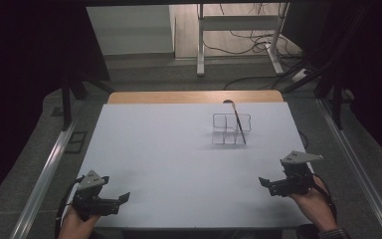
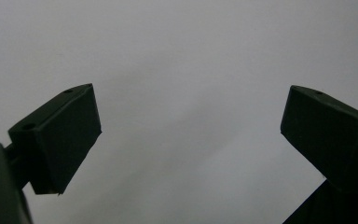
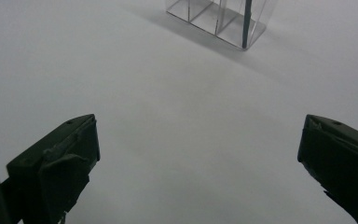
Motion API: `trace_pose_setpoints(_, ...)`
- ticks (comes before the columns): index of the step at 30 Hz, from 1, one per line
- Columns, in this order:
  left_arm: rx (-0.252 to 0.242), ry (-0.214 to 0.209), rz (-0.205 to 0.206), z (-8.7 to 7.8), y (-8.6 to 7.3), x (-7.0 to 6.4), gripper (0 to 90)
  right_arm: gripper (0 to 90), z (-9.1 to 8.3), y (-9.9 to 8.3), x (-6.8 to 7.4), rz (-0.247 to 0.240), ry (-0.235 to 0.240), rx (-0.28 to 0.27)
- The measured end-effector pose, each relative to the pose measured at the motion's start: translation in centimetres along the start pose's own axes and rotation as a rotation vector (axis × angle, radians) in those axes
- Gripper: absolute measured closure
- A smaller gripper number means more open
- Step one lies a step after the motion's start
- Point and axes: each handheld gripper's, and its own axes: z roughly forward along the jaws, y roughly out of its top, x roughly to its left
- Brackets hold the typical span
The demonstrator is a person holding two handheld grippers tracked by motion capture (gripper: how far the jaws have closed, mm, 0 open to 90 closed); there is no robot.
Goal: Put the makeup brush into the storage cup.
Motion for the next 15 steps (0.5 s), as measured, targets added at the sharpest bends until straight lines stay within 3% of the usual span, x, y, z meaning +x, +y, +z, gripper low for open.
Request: trace_pose_setpoints(15,-0.002,0.001,-0.003,-0.02,-0.01,0.03,5.1,0.0,-1.0,-1.05,-0.25,0.012,-0.026,0.01)
